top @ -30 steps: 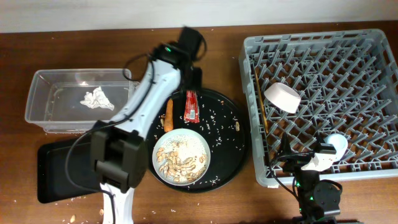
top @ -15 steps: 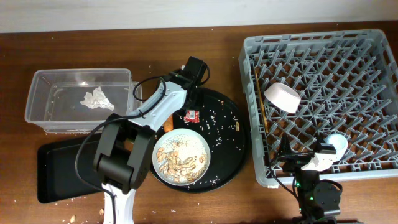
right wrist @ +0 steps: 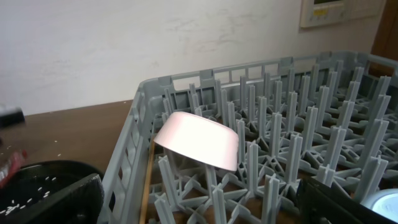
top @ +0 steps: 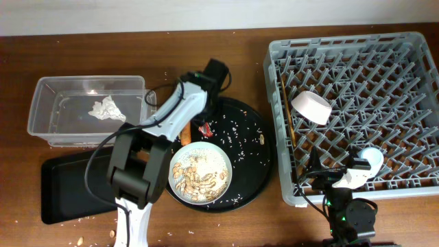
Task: Sort waste into correct bins and load items into the dishwasher rack
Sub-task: 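Grasp the red wrapper with the left gripper and drop it in the clear bin, then grasp the carrot with the left gripper and place it on the black tray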
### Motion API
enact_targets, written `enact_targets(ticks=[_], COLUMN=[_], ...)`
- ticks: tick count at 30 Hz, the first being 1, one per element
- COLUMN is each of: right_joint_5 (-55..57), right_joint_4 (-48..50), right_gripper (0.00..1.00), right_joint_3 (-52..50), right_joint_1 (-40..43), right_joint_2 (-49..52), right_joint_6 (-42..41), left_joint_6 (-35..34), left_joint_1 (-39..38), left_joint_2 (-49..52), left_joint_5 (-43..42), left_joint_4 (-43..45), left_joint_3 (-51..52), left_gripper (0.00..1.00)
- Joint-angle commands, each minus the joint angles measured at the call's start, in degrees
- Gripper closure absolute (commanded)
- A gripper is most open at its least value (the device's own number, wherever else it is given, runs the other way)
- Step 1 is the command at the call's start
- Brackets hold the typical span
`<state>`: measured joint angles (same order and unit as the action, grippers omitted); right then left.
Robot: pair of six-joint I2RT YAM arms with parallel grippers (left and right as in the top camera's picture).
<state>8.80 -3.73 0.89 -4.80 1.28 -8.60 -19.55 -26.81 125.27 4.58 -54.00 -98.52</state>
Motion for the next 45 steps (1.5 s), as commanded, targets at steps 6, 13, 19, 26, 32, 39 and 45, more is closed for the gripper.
enact_targets(ticks=[6,13,19,26,32,39,45], right_joint_5=[0.5,0.5,0.5,0.5,0.5,0.5,0.5], right_joint_4=[0.1,0.1,0.1,0.1,0.1,0.1,0.1], right_gripper=[0.02,0.02,0.02,0.02,0.02,0.02,0.02], right_joint_3=[-0.6,-0.6,-0.6,-0.6,-0.6,-0.6,-0.6], right_joint_1=[0.3,0.3,0.3,0.3,0.3,0.3,0.3], right_joint_2=[-0.4,-0.4,-0.4,-0.4,-0.4,-0.4,-0.4], right_joint_6=[0.2,0.2,0.2,0.2,0.2,0.2,0.2], left_joint_6=[-4.6,-14.3,-16.0,-4.1,0.0,-0.1,-0.3], left_joint_1=[9.3,23.4,28.5,21.2,8.0,2.6,2.6], left_joint_2=[-10.9,-8.6,-8.1,-11.1,-10.8,-10.8,-10.8], left_joint_5=[15.1,12.3,5.4,5.7,5.9,6.1,6.1], left_joint_4=[-20.1,-20.0,-17.0,-20.0,-12.8,-0.9,7.3], left_joint_3=[-16.8,-11.8,-11.0,-13.2,-2.7,12.0,20.1], left_gripper=[1.00,1.00,0.46,0.36,0.45,0.48,0.48])
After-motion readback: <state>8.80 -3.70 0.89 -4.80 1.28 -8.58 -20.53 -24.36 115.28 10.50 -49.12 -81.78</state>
